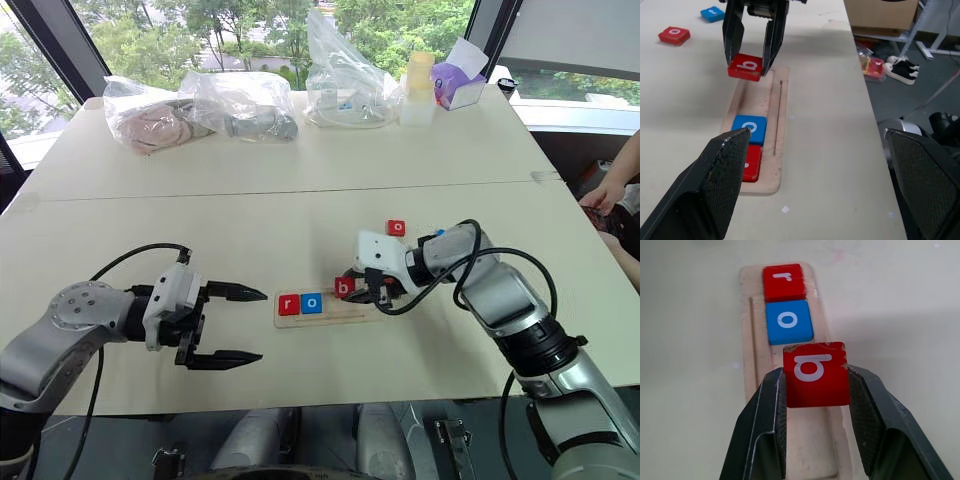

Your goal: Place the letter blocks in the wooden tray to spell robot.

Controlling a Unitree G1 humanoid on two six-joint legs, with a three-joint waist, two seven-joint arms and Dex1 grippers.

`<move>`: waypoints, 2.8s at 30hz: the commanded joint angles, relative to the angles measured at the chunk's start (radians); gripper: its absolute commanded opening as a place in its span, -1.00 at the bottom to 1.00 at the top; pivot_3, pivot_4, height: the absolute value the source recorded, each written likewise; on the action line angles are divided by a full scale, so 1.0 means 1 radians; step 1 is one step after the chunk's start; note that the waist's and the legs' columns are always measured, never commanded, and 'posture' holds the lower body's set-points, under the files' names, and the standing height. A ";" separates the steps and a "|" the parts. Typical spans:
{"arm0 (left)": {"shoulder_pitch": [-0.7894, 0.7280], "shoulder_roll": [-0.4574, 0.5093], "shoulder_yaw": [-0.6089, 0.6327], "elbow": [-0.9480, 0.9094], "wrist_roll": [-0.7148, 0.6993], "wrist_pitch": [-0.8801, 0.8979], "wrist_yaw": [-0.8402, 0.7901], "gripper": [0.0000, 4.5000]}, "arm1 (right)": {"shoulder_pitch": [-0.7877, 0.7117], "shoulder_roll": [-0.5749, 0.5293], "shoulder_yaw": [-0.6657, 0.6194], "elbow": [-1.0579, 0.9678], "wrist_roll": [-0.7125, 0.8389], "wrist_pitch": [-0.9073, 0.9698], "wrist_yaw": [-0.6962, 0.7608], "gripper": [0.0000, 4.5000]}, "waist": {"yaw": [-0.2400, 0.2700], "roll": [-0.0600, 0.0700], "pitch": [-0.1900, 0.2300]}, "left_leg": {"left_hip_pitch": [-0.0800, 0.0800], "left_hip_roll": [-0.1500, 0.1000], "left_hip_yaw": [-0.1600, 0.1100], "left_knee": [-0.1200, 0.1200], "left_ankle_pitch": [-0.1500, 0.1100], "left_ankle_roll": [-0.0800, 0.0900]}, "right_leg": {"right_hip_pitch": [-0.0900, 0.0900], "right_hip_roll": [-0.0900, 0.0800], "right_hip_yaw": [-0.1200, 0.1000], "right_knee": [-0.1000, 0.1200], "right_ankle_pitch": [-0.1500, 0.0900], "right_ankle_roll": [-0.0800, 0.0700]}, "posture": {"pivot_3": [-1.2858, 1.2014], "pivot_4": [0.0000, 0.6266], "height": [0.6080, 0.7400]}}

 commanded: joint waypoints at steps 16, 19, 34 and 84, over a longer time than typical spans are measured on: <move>0.006 -0.012 0.017 -0.029 0.000 -0.017 0.039 1.00 | 0.004 0.027 0.067 -0.011 -0.025 0.025 -0.039 -0.49 | -0.001 0.000 0.000 | 0.000 0.000 0.000 0.000 0.000 0.000 | 0.000 0.001 0.000 0.000 0.000 0.000 | 0.03 -0.52 1.00; 0.007 -0.012 0.017 -0.031 0.000 -0.015 0.040 1.00 | 0.008 0.027 0.073 -0.023 -0.022 0.030 -0.035 -0.49 | -0.001 0.000 0.000 | 0.000 0.000 0.000 0.000 0.000 0.000 | 0.000 0.001 0.000 0.000 0.000 0.000 | 0.03 -0.52 1.00; 0.006 -0.012 0.015 -0.034 0.001 -0.013 0.051 1.00 | 0.000 0.047 0.090 -0.016 -0.034 0.015 -0.046 -0.49 | -0.001 0.000 0.000 | 0.000 0.000 0.000 0.000 0.000 0.000 | 0.000 0.001 0.000 0.000 0.000 0.000 | 0.03 -0.52 1.00; 0.006 -0.036 -0.005 -0.057 -0.001 0.000 0.092 1.00 | -0.105 0.508 -0.393 0.153 -0.078 0.554 -1.045 0.98 | -0.006 0.001 0.000 | -0.004 -0.001 0.002 -0.003 0.001 -0.002 | -0.009 0.002 0.003 0.005 0.001 -0.001 | 0.03 -0.52 1.00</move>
